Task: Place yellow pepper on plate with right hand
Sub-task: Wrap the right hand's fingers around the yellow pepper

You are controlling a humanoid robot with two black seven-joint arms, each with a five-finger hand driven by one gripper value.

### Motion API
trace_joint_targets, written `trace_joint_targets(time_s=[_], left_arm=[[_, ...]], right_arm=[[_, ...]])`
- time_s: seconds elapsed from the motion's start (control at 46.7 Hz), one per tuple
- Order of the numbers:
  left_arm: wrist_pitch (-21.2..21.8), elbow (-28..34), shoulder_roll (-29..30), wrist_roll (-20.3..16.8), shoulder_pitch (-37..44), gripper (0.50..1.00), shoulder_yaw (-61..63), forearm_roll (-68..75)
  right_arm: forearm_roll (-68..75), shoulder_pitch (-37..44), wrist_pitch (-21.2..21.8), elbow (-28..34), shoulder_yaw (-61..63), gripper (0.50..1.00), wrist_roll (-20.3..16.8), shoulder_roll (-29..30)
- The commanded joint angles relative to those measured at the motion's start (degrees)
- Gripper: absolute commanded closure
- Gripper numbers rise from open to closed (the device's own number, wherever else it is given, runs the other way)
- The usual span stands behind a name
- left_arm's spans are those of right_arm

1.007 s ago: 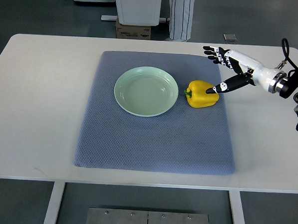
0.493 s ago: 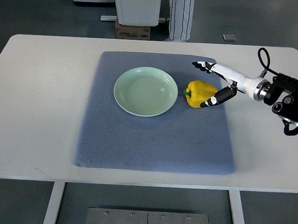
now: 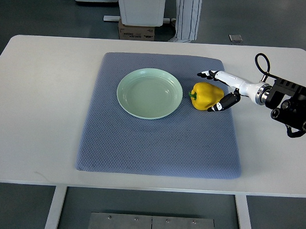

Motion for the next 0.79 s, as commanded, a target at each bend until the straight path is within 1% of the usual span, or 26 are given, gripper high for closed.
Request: trace_joint_targets(time_s=[0.0,0.086,0.214,0.278,0.407,0.493,0.621,0.664,0.728,0.771], left_arm=[[0.0,0.0,0.0,0.0,0.0,0.5,0.0,0.0],[0.0,0.0,0.0,0.0,0.0,0.5,0.0,0.0],[0.0,0.0,0.0,0.0,0.0,0.5,0.0,0.0],[0.0,0.0,0.0,0.0,0.0,0.5,0.0,0.0],[0.0,0.0,0.0,0.0,0.0,0.5,0.0,0.0],[0.0,0.0,0.0,0.0,0.0,0.5,0.0,0.0],[0.0,0.0,0.0,0.0,0.0,0.5,0.0,0.0],[0.0,0.0,0.0,0.0,0.0,0.5,0.0,0.0],[0.0,0.0,0.0,0.0,0.0,0.5,0.0,0.0],[0.0,0.0,0.0,0.0,0.0,0.5,0.0,0.0]], right_arm=[[0.01,-0.02,-0.1,-0.12,-0.05,0.622,0.03,0.11],[0.01,0.07,-0.1,-0.12,0.04,0.632,0.03,0.11],[0.01,0.07,-0.1,-0.12,-0.05,0.668,0.03,0.11],[0.1,-0.02,-0.1,-0.12,-0.05,0.695,0.03,0.11],[0.01,-0.11,-0.1,-0.12,-0.05,0.699,0.03,0.19],[0.01,-0.11,-0.1,-0.12,-0.05,0.712,-0.06,0.19],[0.01,-0.02,-0.1,-0.12,-0.05,0.833,-0.06,0.28],[0.01,-0.02,-0.1,-0.12,-0.05,0.889,-0.06,0.28],[0.01,-0.02,-0.1,-0.12,-0.05,1.0,-0.06,0.28],[0.1,0.07,-0.1,-0.12,-0.05,1.0,-0.06,0.37]])
